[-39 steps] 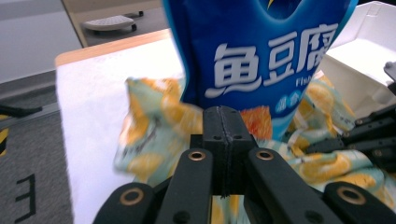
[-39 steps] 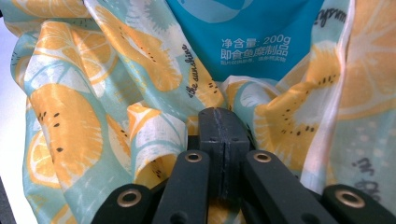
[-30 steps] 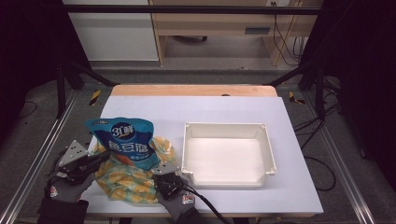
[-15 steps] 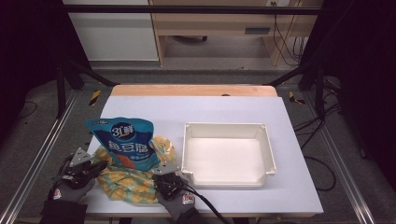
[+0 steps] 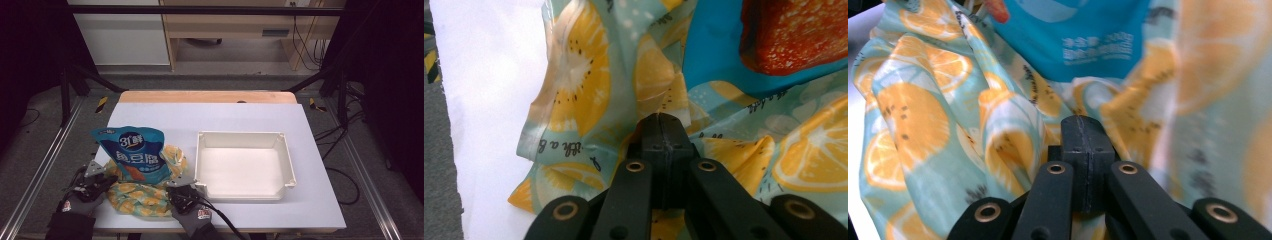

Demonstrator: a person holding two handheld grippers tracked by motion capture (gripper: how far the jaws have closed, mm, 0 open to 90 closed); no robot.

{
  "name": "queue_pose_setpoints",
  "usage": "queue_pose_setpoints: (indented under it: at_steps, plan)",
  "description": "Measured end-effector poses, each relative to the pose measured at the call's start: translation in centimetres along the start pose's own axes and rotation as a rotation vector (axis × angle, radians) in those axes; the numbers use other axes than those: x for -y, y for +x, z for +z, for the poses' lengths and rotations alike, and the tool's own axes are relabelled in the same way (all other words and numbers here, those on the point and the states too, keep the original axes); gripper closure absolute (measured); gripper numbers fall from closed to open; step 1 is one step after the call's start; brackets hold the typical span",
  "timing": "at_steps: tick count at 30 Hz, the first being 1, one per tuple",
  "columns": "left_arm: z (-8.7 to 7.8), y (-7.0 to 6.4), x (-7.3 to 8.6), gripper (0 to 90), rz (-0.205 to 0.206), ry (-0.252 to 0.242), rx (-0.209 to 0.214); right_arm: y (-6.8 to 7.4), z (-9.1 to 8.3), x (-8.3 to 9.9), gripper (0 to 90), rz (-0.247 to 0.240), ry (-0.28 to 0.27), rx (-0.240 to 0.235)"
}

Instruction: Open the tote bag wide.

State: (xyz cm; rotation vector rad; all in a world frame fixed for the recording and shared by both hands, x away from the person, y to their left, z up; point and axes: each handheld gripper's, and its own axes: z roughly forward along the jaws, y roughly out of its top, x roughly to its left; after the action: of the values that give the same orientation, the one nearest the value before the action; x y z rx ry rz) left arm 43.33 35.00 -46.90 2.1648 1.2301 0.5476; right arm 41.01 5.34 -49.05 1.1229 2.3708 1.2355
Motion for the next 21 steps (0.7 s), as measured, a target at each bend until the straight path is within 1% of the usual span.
queue_pose_setpoints:
  at_steps: [2, 3, 5, 8, 9, 14, 17, 21]
  plan:
    - [0.01, 0.03, 0.01, 89.8, -0.001, 0.000, 0.002, -0.19, -0.17, 0.09, 90.0, 0.009, -0.002, 0.000]
    - [0.02, 0.05, 0.02, 89.8, -0.006, -0.003, 0.004, -0.56, -0.46, 0.32, 90.0, 0.019, -0.007, 0.005]
    - [0.04, 0.07, 0.04, 89.8, -0.010, -0.005, 0.006, -0.68, -0.69, 0.44, 90.0, 0.025, -0.007, 0.015]
    - [0.03, 0.16, 0.06, 89.8, -0.010, -0.004, 0.011, -0.82, -0.91, 0.59, 90.0, 0.012, -0.008, 0.037]
    - [0.03, 0.17, 0.06, 89.8, -0.011, -0.004, 0.012, -0.87, -0.98, 0.63, 90.0, 0.020, -0.007, 0.041]
    - [0.01, 0.14, 0.03, 89.6, -0.011, -0.003, 0.011, -0.84, -0.99, 0.64, 90.0, 0.019, -0.007, 0.045]
    - [-0.09, 0.11, -0.02, 85.8, -0.016, -0.014, 0.024, -0.97, -0.98, 0.64, 90.0, 0.019, -0.010, 0.038]
    - [-0.91, 0.21, -0.08, 80.5, -0.032, -0.062, 0.036, -0.91, -1.04, 0.63, 86.5, 0.006, -0.017, 0.028]
